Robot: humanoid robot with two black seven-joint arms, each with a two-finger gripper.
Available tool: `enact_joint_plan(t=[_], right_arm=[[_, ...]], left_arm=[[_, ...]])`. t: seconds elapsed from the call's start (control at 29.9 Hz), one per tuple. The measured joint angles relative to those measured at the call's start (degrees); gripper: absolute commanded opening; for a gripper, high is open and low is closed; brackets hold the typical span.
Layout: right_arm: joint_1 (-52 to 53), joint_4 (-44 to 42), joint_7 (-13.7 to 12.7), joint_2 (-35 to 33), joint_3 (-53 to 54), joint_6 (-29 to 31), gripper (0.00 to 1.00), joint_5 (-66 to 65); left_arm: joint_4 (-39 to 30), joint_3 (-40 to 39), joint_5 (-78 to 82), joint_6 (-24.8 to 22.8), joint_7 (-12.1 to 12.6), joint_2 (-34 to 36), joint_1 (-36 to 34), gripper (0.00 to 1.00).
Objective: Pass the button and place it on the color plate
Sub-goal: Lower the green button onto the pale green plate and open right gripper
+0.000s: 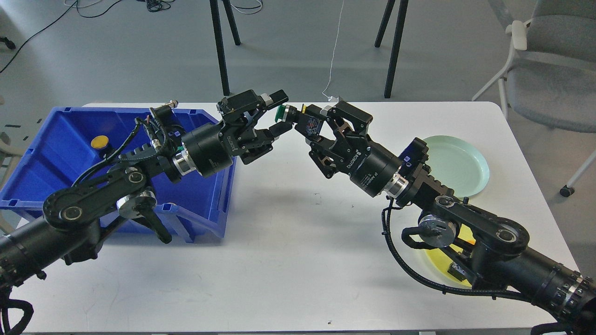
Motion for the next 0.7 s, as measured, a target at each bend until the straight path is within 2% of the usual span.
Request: enact_joint_plan(t=[0.13, 0.27, 0.4, 0.53, 0.7], right_arm=[[-2.01, 1.06, 0.00, -1.00, 3.11, -0.15, 0.01, 0.16], [-7.88, 3.76, -0.01, -6.80, 11.68, -2.08, 0.01, 0.25], [-12.68, 3.23, -0.04, -15.85, 14.40, -9.97, 0.01, -1.17], [-13.37, -0.34, -0.04, -23.12, 8.76, -21.03, 0.01, -6.71], [-12.79, -6.96, -0.04, -25.49, 2.95, -32.78, 0.01, -15.11]], left_arm=[[0.04, -0.01, -0.02, 0.11, 0.00, 0.03, 0.00, 0.90], [0.43, -0.01, -0.10, 0.19, 0.00, 0.06, 0.00, 0.90], [0.74, -0.01, -0.22, 0.02, -0.01, 0.00, 0.01, 0.90], [0.89, -0.01, -0.23, -0.22, -0.01, 0.02, 0.01, 0.91], [0.96, -0.01, -0.22, -0.33, -0.01, -0.05, 0.01, 0.91]])
